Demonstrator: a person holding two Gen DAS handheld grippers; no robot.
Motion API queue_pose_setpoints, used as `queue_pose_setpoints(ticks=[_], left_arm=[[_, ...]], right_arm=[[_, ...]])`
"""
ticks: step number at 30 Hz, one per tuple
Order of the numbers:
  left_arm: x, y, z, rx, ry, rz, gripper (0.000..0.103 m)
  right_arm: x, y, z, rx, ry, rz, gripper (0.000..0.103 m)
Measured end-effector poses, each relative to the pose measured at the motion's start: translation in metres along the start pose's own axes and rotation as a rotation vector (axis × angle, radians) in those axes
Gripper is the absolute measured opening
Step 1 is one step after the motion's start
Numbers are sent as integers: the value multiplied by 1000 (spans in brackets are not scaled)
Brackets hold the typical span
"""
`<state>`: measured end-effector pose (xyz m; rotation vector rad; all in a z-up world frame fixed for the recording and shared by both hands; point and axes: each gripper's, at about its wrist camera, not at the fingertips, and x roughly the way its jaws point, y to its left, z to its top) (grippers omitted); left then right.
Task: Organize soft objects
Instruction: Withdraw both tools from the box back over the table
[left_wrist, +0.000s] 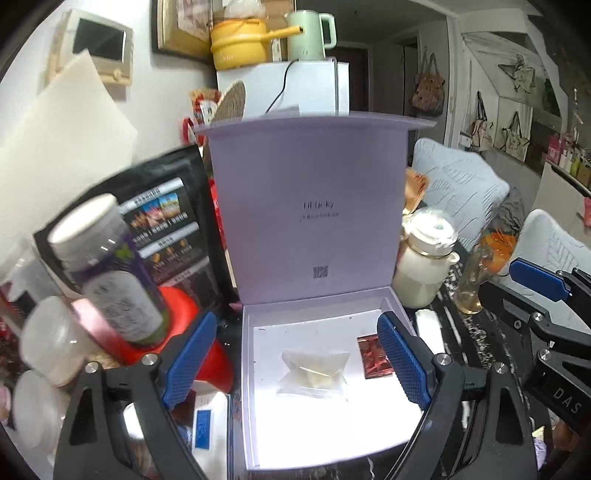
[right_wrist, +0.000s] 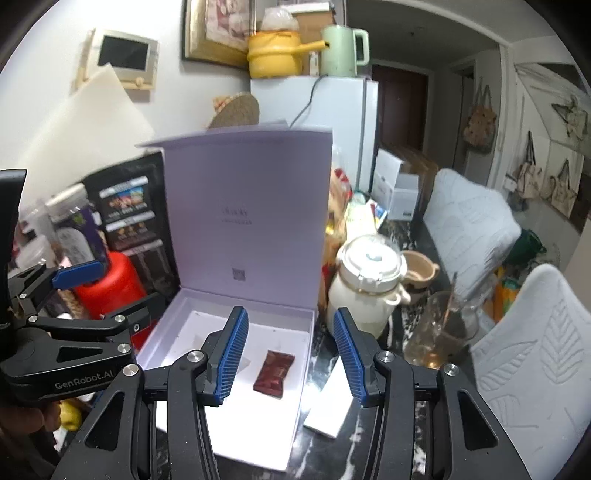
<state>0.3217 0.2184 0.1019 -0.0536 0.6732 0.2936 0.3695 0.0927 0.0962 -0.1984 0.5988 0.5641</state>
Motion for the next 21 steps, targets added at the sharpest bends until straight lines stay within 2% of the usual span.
queue_pose_setpoints(ticks=[5, 8, 10, 14, 21], left_arm=[[-35, 0, 0, 0, -46, 1, 90], [-57, 0, -4, -5, -71, -3, 90], [-71, 0, -7, -1, -87, -2, 90], [-100, -1, -15, 7, -116, -6, 91], [-146, -8, -32, 25, -152, -27, 91]], right_arm=[[-38, 2, 2, -6, -43, -6, 48], [-62, 5, 2, -11, -72, -8, 57], [-77, 7, 1, -16, -92, -13, 58], [-110, 10, -5, -8, -149, -28, 81], [-152, 17, -20, -16, -164, -31, 84]])
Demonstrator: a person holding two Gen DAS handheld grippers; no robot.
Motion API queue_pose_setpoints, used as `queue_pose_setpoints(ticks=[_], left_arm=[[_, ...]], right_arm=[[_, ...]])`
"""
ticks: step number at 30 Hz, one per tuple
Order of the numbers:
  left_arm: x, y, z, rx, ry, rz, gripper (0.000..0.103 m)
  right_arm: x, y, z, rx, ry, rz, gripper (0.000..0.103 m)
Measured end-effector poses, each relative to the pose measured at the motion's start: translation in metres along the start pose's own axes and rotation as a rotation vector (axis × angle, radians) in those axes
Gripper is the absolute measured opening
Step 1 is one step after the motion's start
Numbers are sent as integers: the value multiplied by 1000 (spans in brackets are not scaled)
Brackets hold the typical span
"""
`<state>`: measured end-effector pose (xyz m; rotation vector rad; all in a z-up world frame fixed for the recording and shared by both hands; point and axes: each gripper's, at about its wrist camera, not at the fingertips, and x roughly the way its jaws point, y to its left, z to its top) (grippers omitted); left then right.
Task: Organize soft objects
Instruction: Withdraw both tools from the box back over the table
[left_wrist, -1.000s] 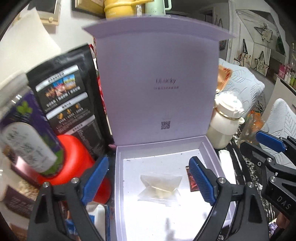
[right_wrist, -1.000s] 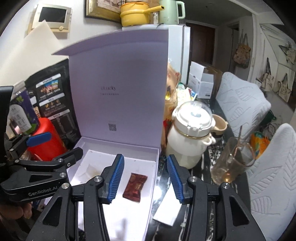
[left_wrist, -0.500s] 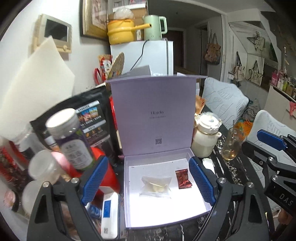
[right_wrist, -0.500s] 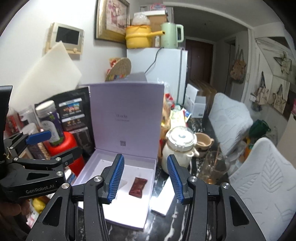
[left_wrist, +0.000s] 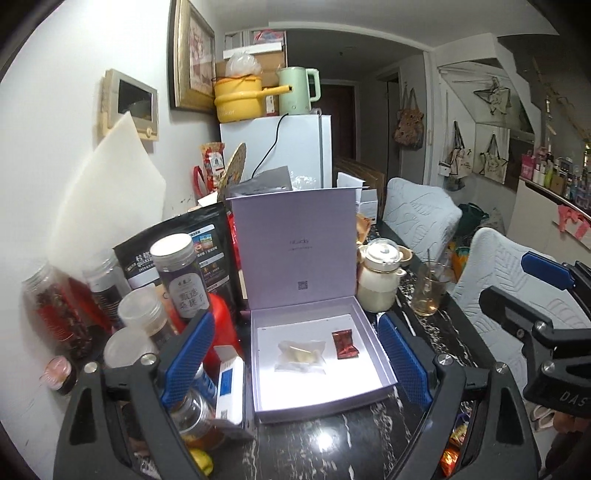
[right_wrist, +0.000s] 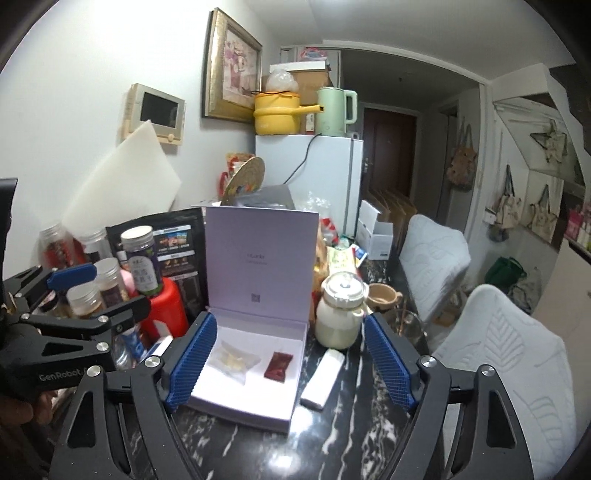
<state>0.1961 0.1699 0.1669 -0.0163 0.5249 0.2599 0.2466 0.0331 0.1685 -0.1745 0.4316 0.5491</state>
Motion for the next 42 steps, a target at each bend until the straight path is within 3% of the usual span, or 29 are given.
queue_pose_setpoints(ticks=[16, 30, 33, 42], left_arm=[[-83, -20, -54, 56, -44, -49, 91], [-111, -40, -120, 73, -9, -181, 91], [-111, -48, -135, 73, 17, -234, 91], [-112, -79, -181, 100, 71, -292, 91]], right_arm=[[-89, 15, -47, -2, -32, -3, 89], [-130, 14, -122, 49, 17, -28, 89], [-139, 8, -139, 62, 27, -45, 89], [-159, -3, -182, 77, 75, -75, 89]])
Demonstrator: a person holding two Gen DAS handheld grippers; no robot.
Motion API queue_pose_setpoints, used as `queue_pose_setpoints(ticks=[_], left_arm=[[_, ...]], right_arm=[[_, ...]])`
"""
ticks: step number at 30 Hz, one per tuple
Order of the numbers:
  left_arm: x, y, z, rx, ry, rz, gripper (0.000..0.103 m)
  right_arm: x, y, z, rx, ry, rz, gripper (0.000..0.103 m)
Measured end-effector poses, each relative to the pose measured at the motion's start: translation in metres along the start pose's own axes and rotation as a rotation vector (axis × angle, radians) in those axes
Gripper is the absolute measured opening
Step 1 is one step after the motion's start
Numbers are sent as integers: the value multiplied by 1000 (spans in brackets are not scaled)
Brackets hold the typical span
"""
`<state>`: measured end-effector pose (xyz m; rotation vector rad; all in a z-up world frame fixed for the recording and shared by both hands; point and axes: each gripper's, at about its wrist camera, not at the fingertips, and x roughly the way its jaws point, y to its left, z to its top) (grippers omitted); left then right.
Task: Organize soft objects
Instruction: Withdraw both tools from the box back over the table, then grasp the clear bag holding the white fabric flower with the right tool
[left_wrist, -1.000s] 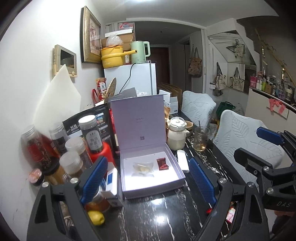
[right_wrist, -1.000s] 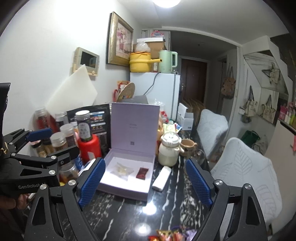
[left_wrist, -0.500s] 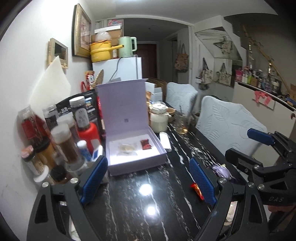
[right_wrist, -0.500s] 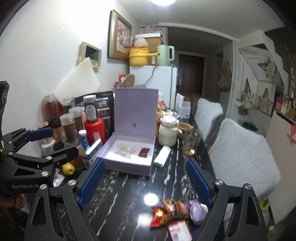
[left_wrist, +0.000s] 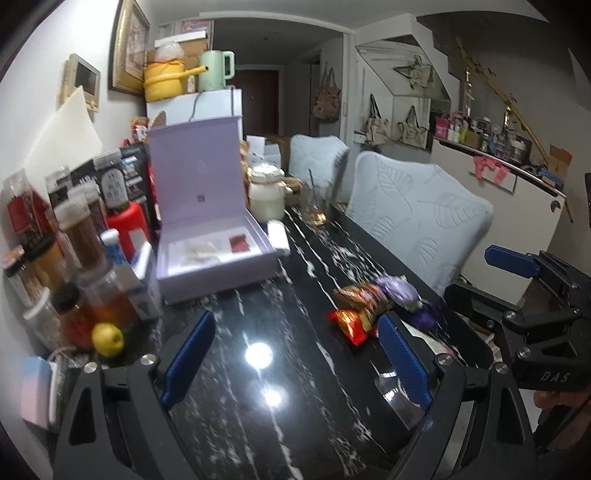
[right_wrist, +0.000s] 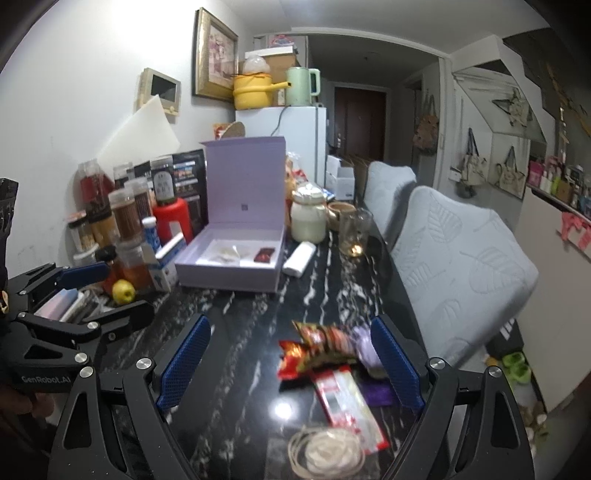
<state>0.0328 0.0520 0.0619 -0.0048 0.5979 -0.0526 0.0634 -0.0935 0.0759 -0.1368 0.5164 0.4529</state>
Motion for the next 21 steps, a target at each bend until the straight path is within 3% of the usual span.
queue_pose_setpoints(ticks=[21], left_arm=[[31, -41, -75, 1, 114, -123, 91]], right_arm=[[13, -41, -105, 93, 171, -51, 90]])
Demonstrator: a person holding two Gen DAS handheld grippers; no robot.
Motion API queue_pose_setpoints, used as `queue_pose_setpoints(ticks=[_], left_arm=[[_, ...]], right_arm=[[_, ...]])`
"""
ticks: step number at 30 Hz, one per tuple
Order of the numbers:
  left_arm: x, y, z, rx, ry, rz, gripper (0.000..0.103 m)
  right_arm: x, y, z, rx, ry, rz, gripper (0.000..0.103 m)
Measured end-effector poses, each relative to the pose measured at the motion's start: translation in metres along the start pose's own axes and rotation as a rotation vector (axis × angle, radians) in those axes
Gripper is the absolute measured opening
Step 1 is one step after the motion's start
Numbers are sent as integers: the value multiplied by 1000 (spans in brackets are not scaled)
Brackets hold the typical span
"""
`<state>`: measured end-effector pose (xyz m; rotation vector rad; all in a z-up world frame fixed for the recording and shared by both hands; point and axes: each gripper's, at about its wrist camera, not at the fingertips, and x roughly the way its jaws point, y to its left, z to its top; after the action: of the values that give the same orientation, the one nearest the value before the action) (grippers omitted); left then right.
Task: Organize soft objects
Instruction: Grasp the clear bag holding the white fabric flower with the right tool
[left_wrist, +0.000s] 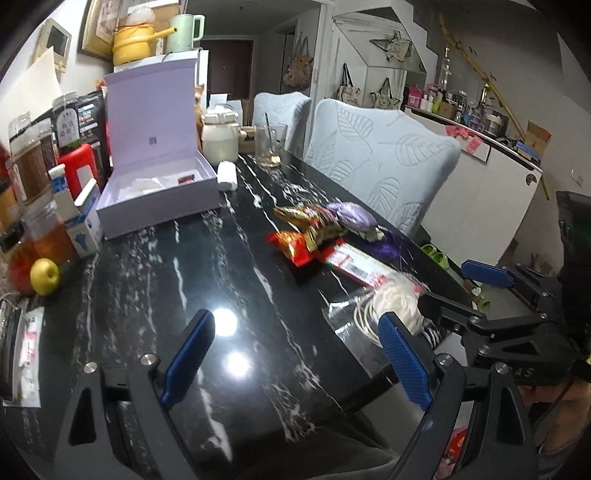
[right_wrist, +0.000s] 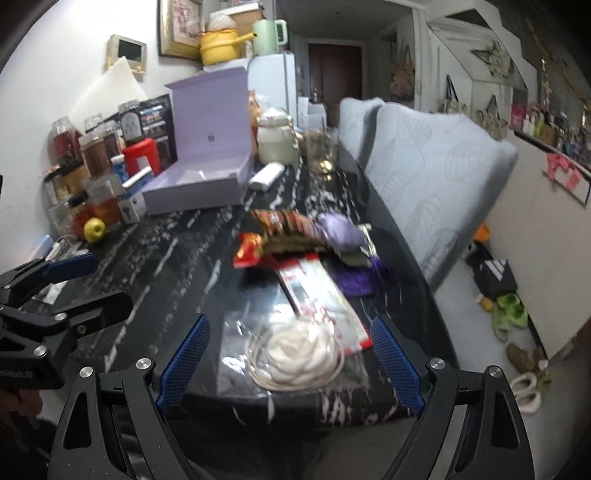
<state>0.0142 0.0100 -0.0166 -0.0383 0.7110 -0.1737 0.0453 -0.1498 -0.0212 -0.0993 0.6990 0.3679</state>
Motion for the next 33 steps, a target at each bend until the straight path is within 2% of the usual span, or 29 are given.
queue_pose_setpoints(ticks=[7, 13, 21, 24, 28, 30, 31, 33], left_arm=[[12, -8, -13, -14, 36, -22, 91], [17, -11, -17, -25, 53, -28, 91], [16, -8, -18, -24, 47, -15, 91], [15, -6, -19, -30, 48, -9, 91], [15, -1, -20, -39, 46, 8, 91], [15, 1, -21, -46, 49, 9, 91], [16, 2, -21, -51, 51, 8, 91], [18, 4, -22, -63, 56, 2, 91]], right_arm=[[18, -19, -22, 49, 48, -18, 93], [35, -32, -34, 83, 70, 15, 95], [57, -20, -34, 86, 88, 62, 95], [65, -12, -34, 79, 102, 52, 98], [70, -5, -36, 50, 84, -4, 98], [69, -3, -38, 30, 66, -41, 81], [69, -3, -38, 29, 63, -44, 78], [66, -8, -38, 45, 56, -29, 59]])
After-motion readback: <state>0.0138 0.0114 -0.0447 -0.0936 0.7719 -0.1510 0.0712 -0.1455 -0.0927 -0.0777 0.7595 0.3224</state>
